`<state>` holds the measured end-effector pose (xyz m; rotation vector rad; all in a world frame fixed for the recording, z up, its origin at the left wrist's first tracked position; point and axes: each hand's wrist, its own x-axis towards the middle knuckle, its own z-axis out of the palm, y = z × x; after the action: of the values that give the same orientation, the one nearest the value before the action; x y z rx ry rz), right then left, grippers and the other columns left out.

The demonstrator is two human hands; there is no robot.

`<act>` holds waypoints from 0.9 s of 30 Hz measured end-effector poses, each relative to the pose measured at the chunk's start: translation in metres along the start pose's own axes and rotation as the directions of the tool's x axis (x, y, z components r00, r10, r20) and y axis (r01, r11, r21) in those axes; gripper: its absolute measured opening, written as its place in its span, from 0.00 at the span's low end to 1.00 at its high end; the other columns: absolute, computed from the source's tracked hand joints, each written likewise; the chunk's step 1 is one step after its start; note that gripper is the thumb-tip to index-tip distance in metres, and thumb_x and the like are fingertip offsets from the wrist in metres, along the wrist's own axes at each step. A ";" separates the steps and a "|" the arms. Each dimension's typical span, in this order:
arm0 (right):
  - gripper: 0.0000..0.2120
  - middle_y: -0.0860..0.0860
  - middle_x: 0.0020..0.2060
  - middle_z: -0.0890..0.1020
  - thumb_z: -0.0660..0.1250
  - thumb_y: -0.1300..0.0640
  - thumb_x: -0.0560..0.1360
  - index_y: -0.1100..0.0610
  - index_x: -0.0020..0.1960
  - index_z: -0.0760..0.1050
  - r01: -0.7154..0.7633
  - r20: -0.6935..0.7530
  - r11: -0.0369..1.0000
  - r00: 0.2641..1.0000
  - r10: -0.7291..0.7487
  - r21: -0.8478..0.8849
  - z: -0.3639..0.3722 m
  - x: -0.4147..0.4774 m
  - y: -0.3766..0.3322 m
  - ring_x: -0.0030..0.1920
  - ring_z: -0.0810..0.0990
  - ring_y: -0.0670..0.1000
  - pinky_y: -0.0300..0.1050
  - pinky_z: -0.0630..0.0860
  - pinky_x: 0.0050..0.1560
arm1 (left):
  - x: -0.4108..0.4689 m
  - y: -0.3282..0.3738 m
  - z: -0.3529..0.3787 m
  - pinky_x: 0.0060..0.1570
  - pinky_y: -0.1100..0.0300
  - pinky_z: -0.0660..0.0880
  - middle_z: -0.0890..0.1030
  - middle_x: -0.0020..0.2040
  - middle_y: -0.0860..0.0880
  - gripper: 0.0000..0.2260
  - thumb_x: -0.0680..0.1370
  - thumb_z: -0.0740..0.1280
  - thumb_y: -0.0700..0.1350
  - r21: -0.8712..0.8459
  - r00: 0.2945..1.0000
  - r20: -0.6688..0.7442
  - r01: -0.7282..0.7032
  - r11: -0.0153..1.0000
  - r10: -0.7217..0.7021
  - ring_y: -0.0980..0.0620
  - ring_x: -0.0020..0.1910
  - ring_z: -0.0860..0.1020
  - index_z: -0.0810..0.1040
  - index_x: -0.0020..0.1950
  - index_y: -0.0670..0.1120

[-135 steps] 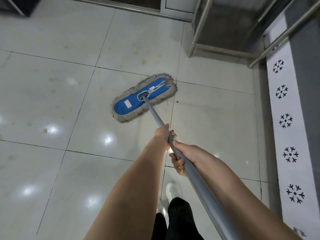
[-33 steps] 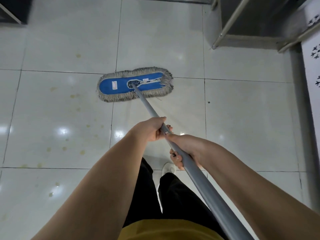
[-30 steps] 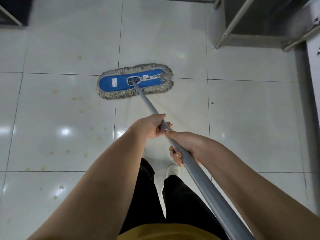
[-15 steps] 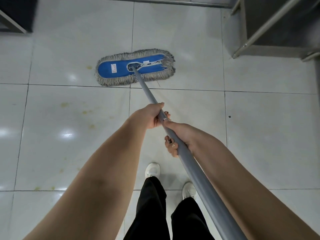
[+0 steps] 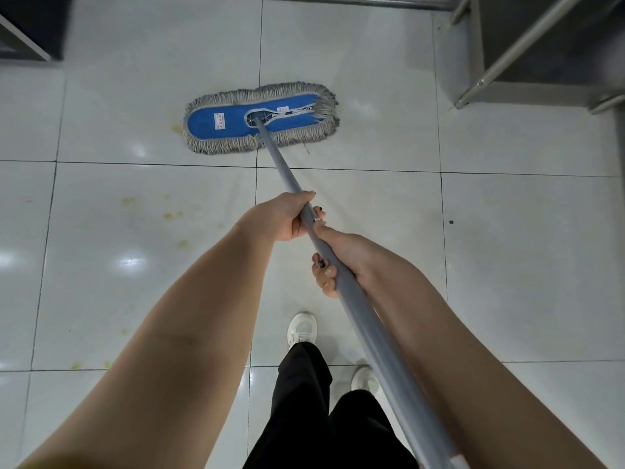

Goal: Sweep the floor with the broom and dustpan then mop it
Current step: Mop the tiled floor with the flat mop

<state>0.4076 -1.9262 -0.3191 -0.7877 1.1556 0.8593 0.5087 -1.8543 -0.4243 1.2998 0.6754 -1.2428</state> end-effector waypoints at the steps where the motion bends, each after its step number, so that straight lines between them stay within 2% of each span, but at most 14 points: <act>1: 0.24 0.51 0.25 0.67 0.60 0.39 0.77 0.59 0.35 0.64 -0.004 -0.004 1.000 1.000 0.004 -0.017 -0.002 -0.003 0.005 0.12 0.64 0.44 0.28 0.63 0.16 | -0.005 -0.004 0.002 0.23 0.62 0.77 0.75 0.26 0.46 0.09 0.81 0.62 0.45 0.011 1.000 -0.003 0.003 1.000 -0.003 0.54 0.20 0.77 0.68 0.44 0.41; 5: 0.25 0.50 0.18 0.68 0.63 0.38 0.75 0.58 0.34 0.64 -0.054 -0.003 0.995 0.999 0.054 -0.085 -0.017 -0.016 0.035 0.13 0.64 0.44 0.28 0.62 0.16 | -0.029 -0.035 0.014 0.23 0.60 0.78 0.75 0.24 0.46 0.09 0.82 0.60 0.44 0.017 1.000 0.012 0.024 1.000 -0.024 0.54 0.19 0.77 0.68 0.44 0.41; 8: 0.24 0.51 0.19 0.68 0.63 0.39 0.76 0.58 0.35 0.64 -0.044 0.007 0.989 0.999 0.045 -0.139 -0.031 -0.031 0.063 0.14 0.64 0.44 0.29 0.63 0.16 | -0.046 -0.067 0.025 0.21 0.61 0.77 0.74 0.30 0.45 0.10 0.82 0.60 0.44 0.004 1.000 -0.018 0.017 1.000 -0.017 0.54 0.19 0.76 0.68 0.43 0.41; 12: 0.22 0.51 0.21 0.67 0.65 0.42 0.76 0.58 0.36 0.64 -0.023 0.005 0.982 1.000 0.024 -0.189 -0.056 -0.055 0.117 0.14 0.64 0.45 0.31 0.64 0.16 | -0.071 -0.128 0.043 0.18 0.63 0.74 0.75 0.30 0.45 0.09 0.82 0.60 0.45 0.010 0.998 -0.056 0.034 0.999 -0.033 0.54 0.18 0.77 0.69 0.46 0.41; 16: 0.22 0.51 0.17 0.68 0.66 0.42 0.75 0.57 0.35 0.63 -0.046 0.015 0.969 0.999 0.051 -0.241 -0.088 -0.069 0.177 0.14 0.65 0.45 0.31 0.65 0.16 | -0.090 -0.196 0.058 0.18 0.63 0.74 0.77 0.23 0.46 0.09 0.82 0.60 0.45 -0.024 0.997 -0.073 0.029 0.999 -0.031 0.54 0.18 0.77 0.69 0.47 0.40; 19: 0.25 0.50 0.19 0.68 0.64 0.37 0.74 0.58 0.35 0.64 -0.050 0.012 0.960 0.998 0.055 -0.274 -0.118 -0.079 0.232 0.15 0.65 0.45 0.32 0.65 0.17 | -0.104 -0.257 0.072 0.18 0.62 0.75 0.76 0.21 0.46 0.08 0.82 0.59 0.45 -0.059 0.997 -0.069 0.021 0.998 -0.025 0.54 0.19 0.77 0.68 0.48 0.41; 23: 0.26 0.51 0.23 0.68 0.62 0.34 0.74 0.58 0.37 0.65 -0.082 0.013 0.953 0.996 0.090 -0.290 -0.150 -0.095 0.302 0.15 0.65 0.45 0.31 0.66 0.18 | -0.126 -0.335 0.088 0.19 0.63 0.75 0.75 0.32 0.44 0.07 0.82 0.59 0.44 -0.099 0.998 -0.066 0.018 0.995 -0.025 0.54 0.19 0.77 0.67 0.47 0.41; 27: 0.26 0.51 0.21 0.68 0.61 0.35 0.74 0.58 0.36 0.64 -0.096 0.007 0.940 0.995 0.104 -0.328 -0.169 -0.110 0.359 0.15 0.65 0.46 0.31 0.65 0.18 | -0.149 -0.397 0.095 0.21 0.63 0.76 0.74 0.33 0.44 0.08 0.82 0.59 0.45 -0.116 0.997 -0.072 0.021 0.993 -0.030 0.53 0.19 0.77 0.68 0.48 0.40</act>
<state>-0.0020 -1.9266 -0.2799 -0.9925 1.0509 1.1622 0.0758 -1.8310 -0.3979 1.2491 0.8075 -1.1636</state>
